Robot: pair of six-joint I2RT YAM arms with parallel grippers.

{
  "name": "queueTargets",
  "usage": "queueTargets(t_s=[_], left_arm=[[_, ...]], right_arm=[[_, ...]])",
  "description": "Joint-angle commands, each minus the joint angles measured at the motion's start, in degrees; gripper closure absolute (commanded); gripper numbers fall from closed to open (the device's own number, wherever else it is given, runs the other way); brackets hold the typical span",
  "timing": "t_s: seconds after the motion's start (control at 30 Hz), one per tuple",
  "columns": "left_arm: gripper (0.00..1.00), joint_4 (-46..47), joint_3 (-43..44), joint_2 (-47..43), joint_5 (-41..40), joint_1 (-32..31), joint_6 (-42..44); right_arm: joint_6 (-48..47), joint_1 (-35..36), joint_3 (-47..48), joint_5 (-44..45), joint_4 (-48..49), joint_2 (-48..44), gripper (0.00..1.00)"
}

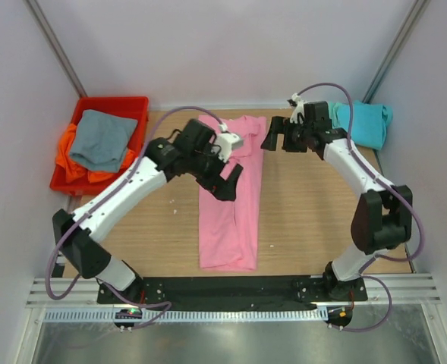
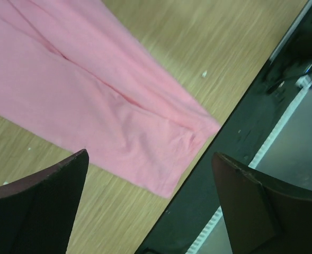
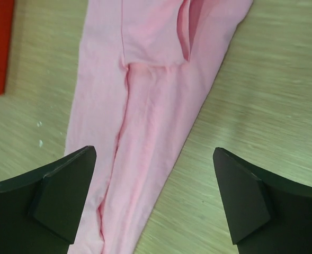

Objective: Fold and stack the t-shirts
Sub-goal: Fold the tshirt

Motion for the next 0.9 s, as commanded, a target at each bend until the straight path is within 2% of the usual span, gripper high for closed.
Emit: queueTargets(t_s=[0.0, 0.03, 0.07, 0.13, 0.2, 0.23, 0.27, 0.3, 0.37, 0.43, 0.57, 0.6, 0.67, 0.87], left_arm=[[0.00, 0.9, -0.9, -1.3, 7.1, 8.8, -9.2], [0.00, 2.4, -1.9, -1.0, 9.6, 13.4, -11.1], [0.00, 3.1, -4.2, -0.9, 12.0, 15.2, -14.8], [0.00, 6.8, -8.7, -2.5, 13.3, 20.4, -18.7], [0.03, 10.9, -17.6, -4.6, 14.1, 24.4, -25.0], [0.05, 12.2, -23.3, -6.5, 14.9, 25.5, -26.7], [0.07, 13.2, -26.2, -7.7, 15.1, 26.4, -30.5], [0.13, 15.8, -29.2, -9.0, 14.5, 27.1, -32.6], [0.17, 18.5, -37.8, -11.9, 15.0, 27.2, -37.0], [0.23, 24.2, -44.7, -13.2, 17.2, 27.3, -41.7], [0.31, 27.1, -50.0, -14.9, 17.5, 27.9, -44.0], [0.33, 26.9, -50.7, -14.9, 17.4, 27.9, -45.0], [0.37, 27.1, -53.4, -15.2, 18.2, 27.9, -47.0], [0.43, 31.4, -59.3, -14.9, 17.1, 27.8, -51.6]], right_arm=[[8.3, 0.2, -3.3, 10.2, 6.1, -5.9, 0.00], [10.6, 0.1, -3.1, 11.6, 4.5, -6.3, 0.02], [14.8, 0.1, -2.7, 11.2, -0.1, -6.2, 0.04], [18.6, -0.6, -5.9, 7.9, -1.3, -8.2, 0.08], [23.6, -1.6, -15.0, -0.6, 2.1, -12.1, 0.10], [25.4, -2.5, -20.3, -10.0, 3.2, -12.3, 0.12], [27.3, -2.7, -24.1, -14.9, 5.5, -12.7, 0.15], [32.9, -2.7, -28.4, -17.3, 9.0, -15.0, 0.18], [37.1, -2.4, -37.7, -19.9, 11.5, -15.5, 0.22], [40.2, -1.5, -43.7, -19.9, 13.0, -16.7, 0.26], [39.6, 1.0, -48.2, -16.3, 6.6, -18.9, 0.27], [38.4, 1.5, -48.7, -15.4, 1.6, -20.2, 0.27], [36.4, 4.9, -48.9, -11.8, -2.4, -21.5, 0.26], [37.1, 9.1, -47.4, -11.7, -2.3, -18.1, 0.26]])
